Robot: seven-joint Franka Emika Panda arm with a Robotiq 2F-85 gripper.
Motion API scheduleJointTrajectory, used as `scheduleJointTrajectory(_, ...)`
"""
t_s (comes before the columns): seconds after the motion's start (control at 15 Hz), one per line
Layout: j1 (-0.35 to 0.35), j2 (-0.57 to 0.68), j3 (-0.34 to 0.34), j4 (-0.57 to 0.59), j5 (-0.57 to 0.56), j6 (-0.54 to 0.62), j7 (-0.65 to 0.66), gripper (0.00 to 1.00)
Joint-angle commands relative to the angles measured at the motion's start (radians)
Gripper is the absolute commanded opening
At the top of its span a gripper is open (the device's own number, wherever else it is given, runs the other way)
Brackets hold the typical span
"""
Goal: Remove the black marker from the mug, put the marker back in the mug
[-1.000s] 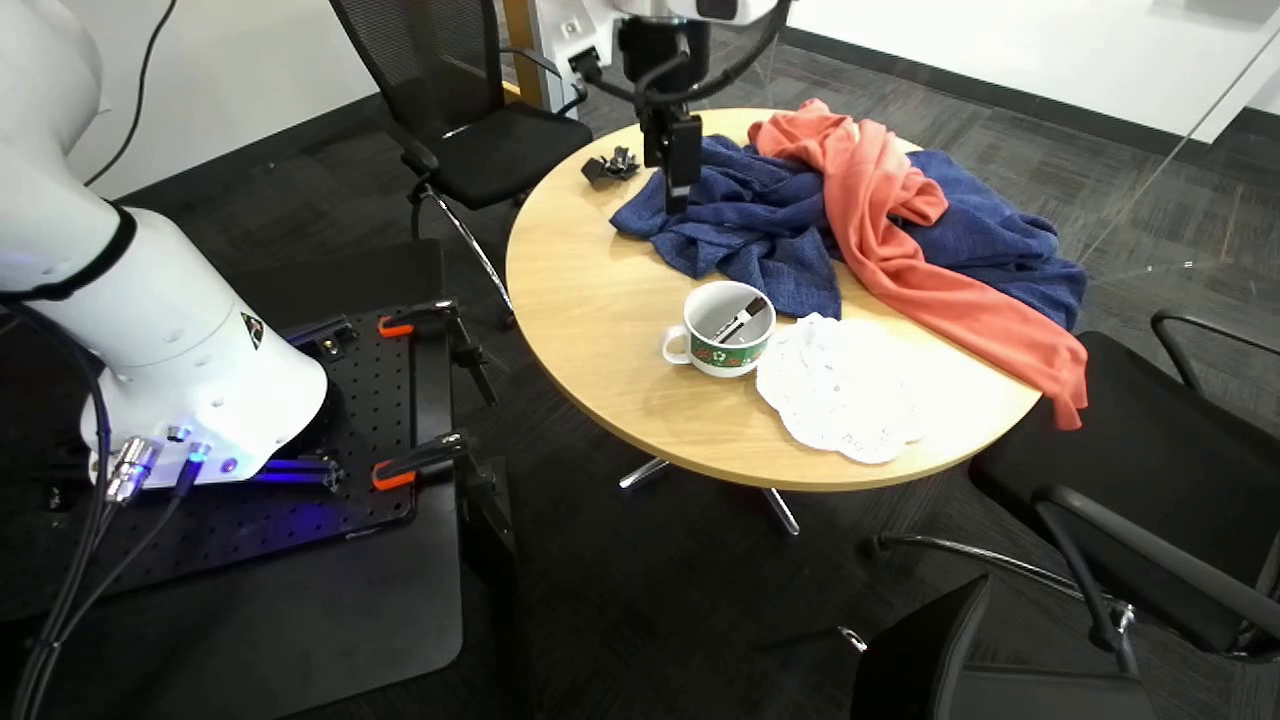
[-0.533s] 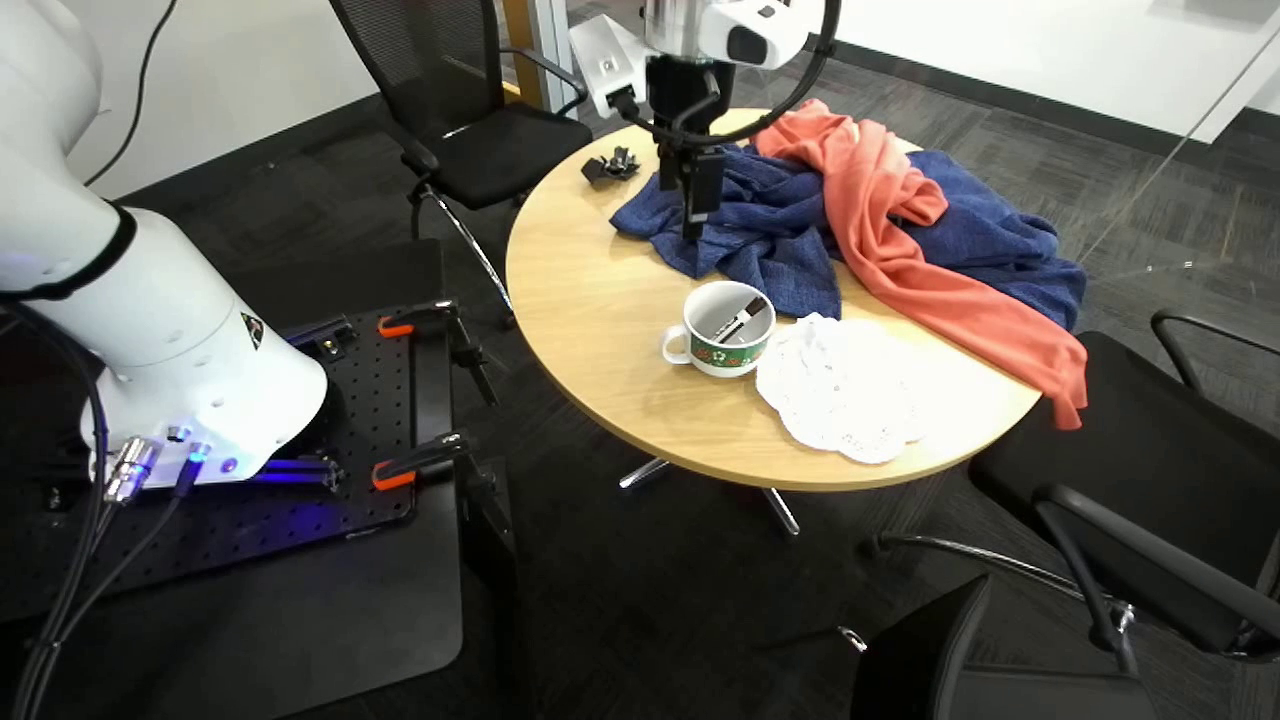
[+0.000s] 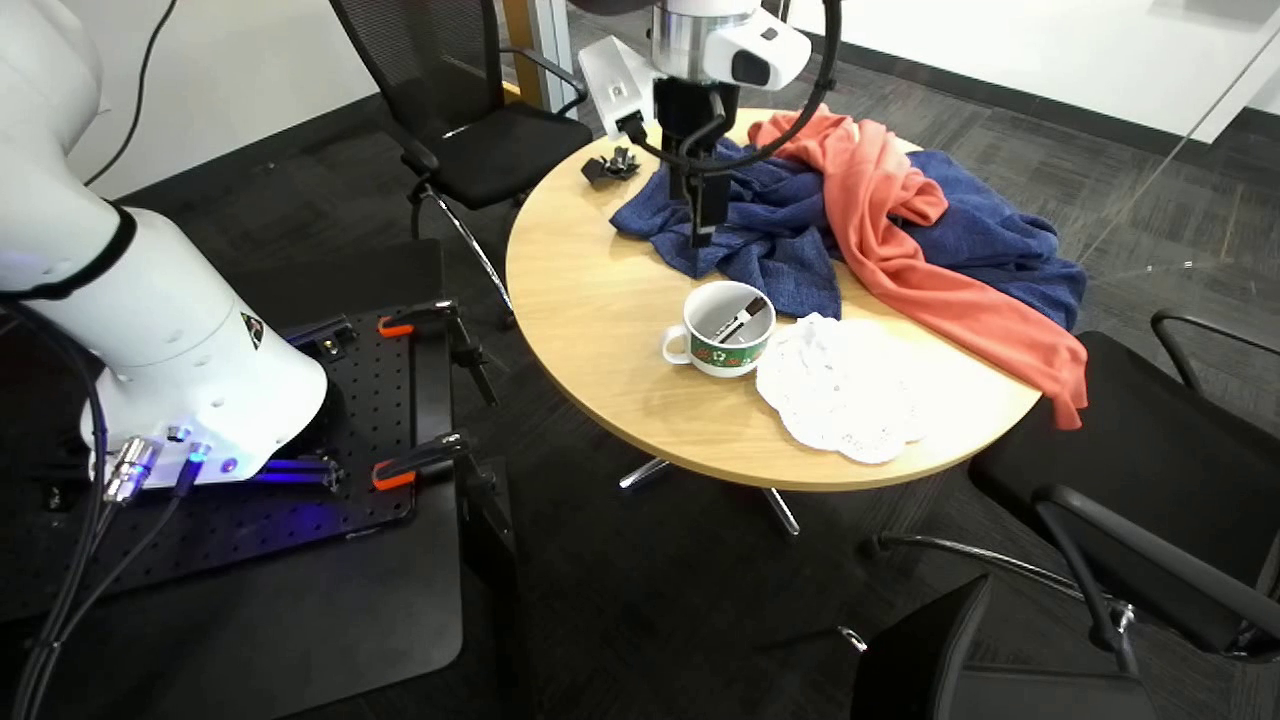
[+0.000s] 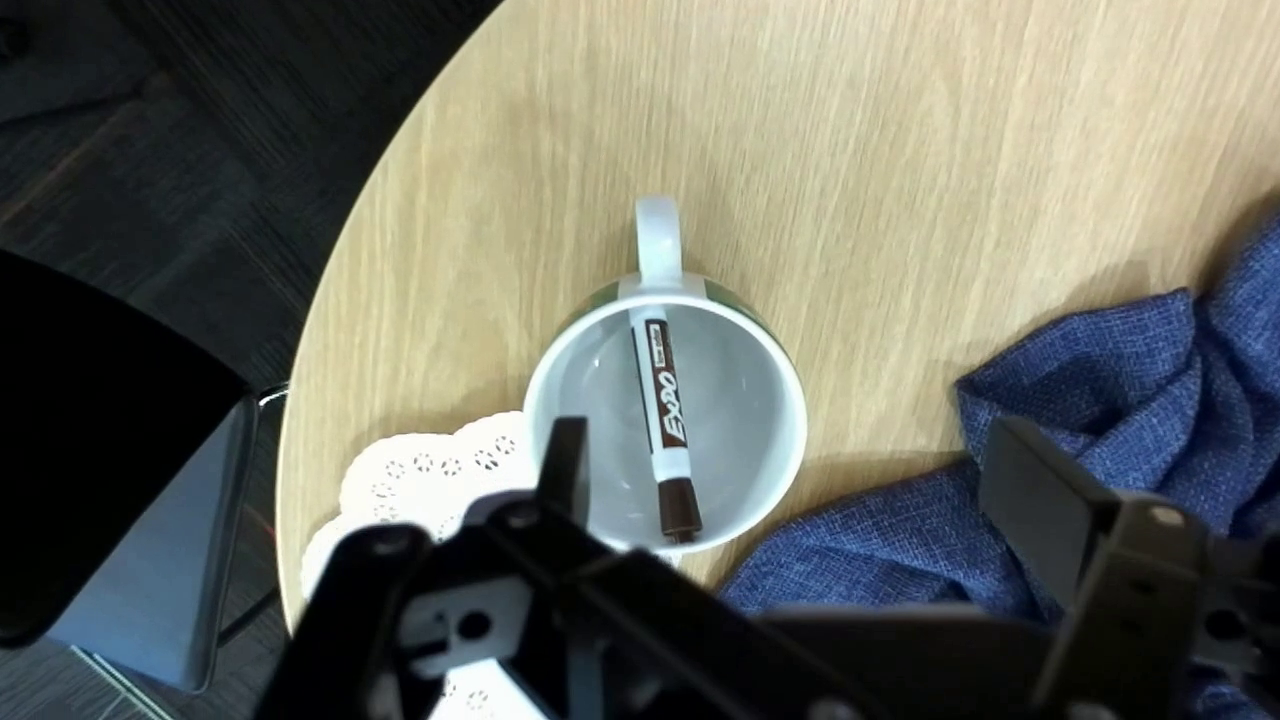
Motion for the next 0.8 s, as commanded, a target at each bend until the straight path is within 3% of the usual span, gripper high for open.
scheduleJointTrajectory(0.0, 0.007, 0.081, -0.016, 0.016, 0.023, 0.118, -0.015, 1.00)
scheduleJointTrajectory(0.33, -0.006, 0.187, -0.030, 0.037, 0.038, 0.252, -0.034, 1.00)
scheduleJointTrajectory(0.73, -0.012, 0.270, -0.039, 0.081, 0.048, 0.284, -0.042, 0.98)
